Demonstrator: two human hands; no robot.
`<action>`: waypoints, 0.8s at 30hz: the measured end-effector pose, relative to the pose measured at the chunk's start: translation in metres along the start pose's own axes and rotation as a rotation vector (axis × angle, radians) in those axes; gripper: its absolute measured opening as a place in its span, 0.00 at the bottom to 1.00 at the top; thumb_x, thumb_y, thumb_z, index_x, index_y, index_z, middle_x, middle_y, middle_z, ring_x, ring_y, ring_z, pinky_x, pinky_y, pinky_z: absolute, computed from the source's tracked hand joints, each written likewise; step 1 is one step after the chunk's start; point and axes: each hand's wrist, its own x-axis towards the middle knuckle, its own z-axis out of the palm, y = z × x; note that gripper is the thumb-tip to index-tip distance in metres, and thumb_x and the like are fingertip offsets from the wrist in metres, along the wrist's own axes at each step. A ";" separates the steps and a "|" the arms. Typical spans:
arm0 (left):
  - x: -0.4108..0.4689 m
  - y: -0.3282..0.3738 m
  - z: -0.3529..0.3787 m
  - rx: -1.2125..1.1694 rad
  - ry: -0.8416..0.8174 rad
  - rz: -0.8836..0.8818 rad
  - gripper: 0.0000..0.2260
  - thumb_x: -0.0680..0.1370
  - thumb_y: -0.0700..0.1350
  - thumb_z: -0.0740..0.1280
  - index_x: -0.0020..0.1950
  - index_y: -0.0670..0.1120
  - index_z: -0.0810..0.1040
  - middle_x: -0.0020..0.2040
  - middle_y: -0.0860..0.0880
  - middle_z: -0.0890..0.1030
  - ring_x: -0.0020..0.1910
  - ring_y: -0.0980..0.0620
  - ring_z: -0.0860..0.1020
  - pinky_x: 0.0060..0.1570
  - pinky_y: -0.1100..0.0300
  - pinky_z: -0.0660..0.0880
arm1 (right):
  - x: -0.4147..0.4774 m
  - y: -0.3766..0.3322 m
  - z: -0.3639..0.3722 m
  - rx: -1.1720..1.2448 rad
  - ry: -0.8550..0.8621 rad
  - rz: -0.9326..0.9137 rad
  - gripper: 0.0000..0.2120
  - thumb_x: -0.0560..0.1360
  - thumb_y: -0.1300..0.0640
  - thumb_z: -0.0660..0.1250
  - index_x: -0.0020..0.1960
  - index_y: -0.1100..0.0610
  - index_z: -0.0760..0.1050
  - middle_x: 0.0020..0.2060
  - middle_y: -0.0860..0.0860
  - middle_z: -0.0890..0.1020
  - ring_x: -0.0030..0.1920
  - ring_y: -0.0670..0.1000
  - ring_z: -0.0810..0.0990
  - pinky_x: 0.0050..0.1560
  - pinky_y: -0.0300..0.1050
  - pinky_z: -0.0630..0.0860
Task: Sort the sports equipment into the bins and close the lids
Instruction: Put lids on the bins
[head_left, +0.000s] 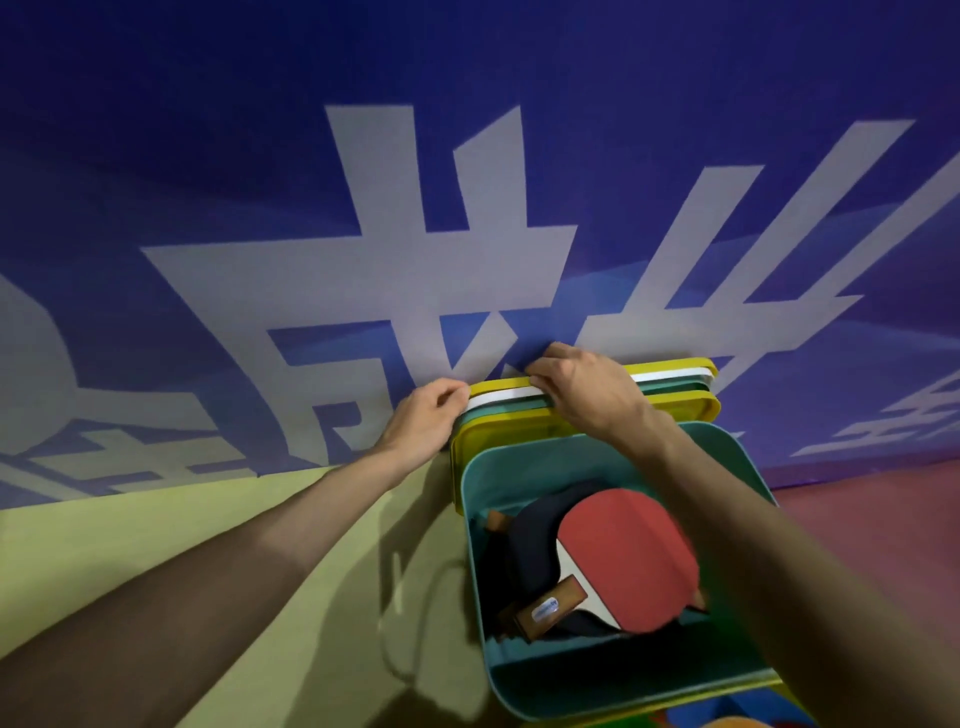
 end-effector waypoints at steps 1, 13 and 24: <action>0.001 0.001 0.001 0.004 -0.006 0.009 0.14 0.81 0.52 0.58 0.62 0.50 0.77 0.57 0.52 0.80 0.56 0.52 0.76 0.48 0.61 0.71 | 0.000 0.002 0.000 0.029 -0.042 -0.008 0.13 0.81 0.52 0.56 0.57 0.53 0.78 0.53 0.54 0.79 0.52 0.59 0.79 0.48 0.52 0.74; 0.015 0.016 0.000 0.025 -0.212 -0.110 0.12 0.80 0.51 0.61 0.56 0.51 0.81 0.51 0.54 0.81 0.49 0.56 0.77 0.41 0.62 0.72 | 0.012 0.007 -0.013 0.403 -0.319 0.194 0.13 0.79 0.57 0.60 0.57 0.57 0.81 0.56 0.52 0.82 0.52 0.52 0.77 0.54 0.43 0.72; 0.025 0.003 0.005 -0.037 -0.119 -0.196 0.16 0.78 0.59 0.60 0.46 0.50 0.81 0.44 0.49 0.81 0.47 0.48 0.78 0.50 0.52 0.76 | 0.032 0.015 0.003 0.380 -0.233 0.378 0.13 0.77 0.50 0.66 0.49 0.60 0.82 0.46 0.55 0.83 0.45 0.53 0.78 0.49 0.44 0.74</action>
